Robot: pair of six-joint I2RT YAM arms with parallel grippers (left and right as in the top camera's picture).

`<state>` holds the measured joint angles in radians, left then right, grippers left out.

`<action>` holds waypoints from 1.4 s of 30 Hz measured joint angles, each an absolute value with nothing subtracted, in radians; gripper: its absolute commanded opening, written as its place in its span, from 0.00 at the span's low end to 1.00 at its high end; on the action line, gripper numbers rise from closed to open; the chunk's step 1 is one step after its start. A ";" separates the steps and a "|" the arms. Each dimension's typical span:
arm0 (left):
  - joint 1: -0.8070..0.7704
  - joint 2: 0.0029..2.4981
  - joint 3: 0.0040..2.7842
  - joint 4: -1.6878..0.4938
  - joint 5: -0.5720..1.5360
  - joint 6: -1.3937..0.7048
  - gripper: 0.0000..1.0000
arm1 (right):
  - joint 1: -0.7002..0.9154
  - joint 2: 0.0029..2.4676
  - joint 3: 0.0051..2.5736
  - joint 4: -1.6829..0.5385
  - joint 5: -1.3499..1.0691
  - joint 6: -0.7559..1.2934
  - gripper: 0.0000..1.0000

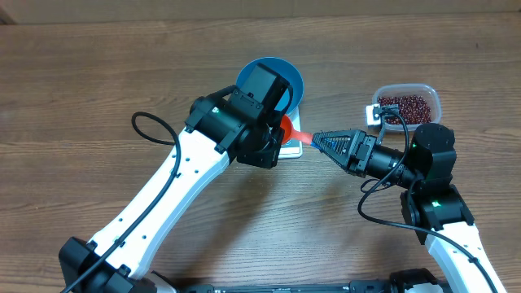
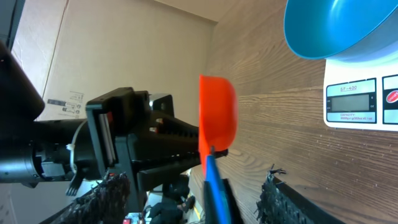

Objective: Scoop item into bowl and weigh 150g on scale
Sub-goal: 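Move the right gripper to the scoop's blue handle near the left gripper, then close the right gripper on the blue handle while left holds the cup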

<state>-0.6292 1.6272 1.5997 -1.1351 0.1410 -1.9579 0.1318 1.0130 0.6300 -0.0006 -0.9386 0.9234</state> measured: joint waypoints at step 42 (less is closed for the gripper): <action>-0.655 1.652 1.600 -1.080 0.180 -1.959 0.04 | 0.131 1.013 0.630 -0.001 -0.934 0.924 0.33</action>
